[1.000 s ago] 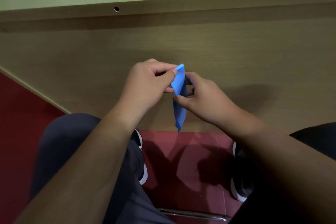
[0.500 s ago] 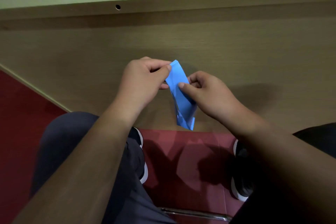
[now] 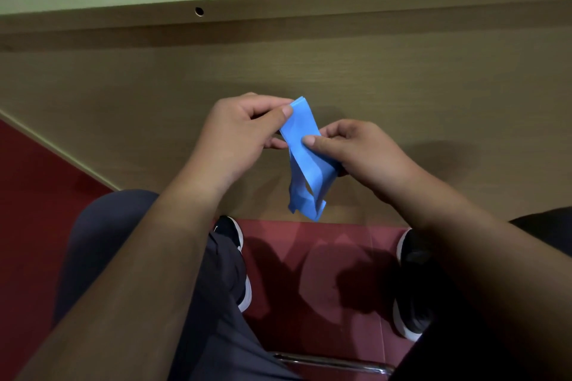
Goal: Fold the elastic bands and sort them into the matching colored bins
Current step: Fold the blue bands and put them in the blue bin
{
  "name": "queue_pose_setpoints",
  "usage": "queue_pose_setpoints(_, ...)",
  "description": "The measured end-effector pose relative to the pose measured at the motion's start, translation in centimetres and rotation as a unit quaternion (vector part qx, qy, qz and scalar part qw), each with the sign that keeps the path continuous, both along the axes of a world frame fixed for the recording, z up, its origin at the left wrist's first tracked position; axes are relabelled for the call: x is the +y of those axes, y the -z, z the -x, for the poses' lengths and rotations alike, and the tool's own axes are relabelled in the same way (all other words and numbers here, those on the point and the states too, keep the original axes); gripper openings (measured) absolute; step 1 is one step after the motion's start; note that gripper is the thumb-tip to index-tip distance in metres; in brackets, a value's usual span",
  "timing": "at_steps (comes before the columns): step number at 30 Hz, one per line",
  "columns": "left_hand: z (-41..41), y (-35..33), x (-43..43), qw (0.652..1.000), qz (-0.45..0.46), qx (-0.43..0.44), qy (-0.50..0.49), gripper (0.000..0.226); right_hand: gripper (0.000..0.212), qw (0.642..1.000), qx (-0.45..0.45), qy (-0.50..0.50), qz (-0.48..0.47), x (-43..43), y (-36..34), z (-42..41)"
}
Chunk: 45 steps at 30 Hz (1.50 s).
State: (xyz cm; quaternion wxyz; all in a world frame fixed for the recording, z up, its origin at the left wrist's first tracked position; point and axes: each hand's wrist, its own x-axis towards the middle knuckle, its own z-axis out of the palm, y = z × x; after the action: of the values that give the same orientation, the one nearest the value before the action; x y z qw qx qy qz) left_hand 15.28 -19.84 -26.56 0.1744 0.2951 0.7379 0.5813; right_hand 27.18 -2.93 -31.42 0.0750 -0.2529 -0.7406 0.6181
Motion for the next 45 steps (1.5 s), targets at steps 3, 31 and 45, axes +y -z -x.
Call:
queue_pose_setpoints(3,0.04,0.03,0.0,1.0,-0.004,-0.001,0.0,0.017,0.036,1.0,0.001,-0.017,0.018,0.02,0.4,0.1)
queue_pose_setpoints(31,0.66,0.14,-0.26,1.0,0.014,0.017,0.005,0.018,0.035,0.997,0.019,-0.072,-0.028,0.09,0.46,0.31)
queue_pose_setpoints(45,0.91,0.2,-0.6,0.999,0.028,0.035,0.011,0.015,0.041,0.997,0.008,-0.056,-0.058,0.1,0.71,0.52)
